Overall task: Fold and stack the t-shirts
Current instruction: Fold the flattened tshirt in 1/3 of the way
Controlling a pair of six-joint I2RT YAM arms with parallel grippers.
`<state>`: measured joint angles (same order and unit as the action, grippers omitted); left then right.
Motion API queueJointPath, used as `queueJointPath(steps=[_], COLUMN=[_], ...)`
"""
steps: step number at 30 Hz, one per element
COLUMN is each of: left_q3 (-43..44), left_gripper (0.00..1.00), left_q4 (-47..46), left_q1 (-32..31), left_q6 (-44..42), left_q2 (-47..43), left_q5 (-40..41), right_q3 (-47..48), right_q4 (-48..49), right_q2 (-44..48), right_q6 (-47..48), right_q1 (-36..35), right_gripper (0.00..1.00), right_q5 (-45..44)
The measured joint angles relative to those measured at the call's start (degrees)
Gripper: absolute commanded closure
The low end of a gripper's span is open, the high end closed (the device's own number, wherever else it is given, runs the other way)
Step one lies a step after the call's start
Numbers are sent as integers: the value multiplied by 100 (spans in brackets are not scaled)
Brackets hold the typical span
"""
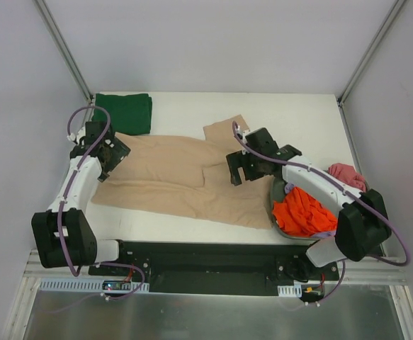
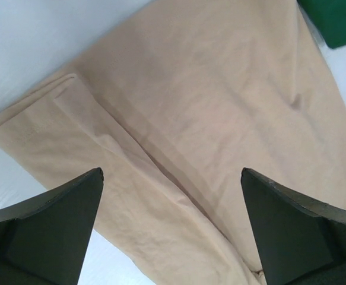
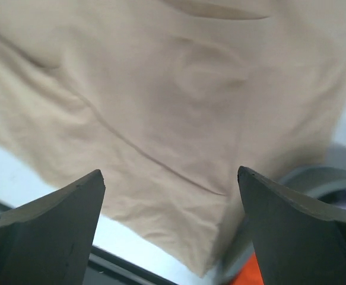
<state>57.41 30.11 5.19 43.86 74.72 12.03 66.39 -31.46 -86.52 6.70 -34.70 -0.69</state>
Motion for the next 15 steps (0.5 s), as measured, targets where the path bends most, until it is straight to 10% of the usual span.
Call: queueJointPath(steps=[15], left_q3=[72], left_gripper=[1], left_q4=[-258], left_q1=[-74], left_q6=[-459], left_q2=[1580], left_q5=[-1222], right_q3=[680], right_q4=[850], right_q2=[-1832], right_q6=[-409], right_q1=[-9], right_gripper=[4], right_q5=[1241])
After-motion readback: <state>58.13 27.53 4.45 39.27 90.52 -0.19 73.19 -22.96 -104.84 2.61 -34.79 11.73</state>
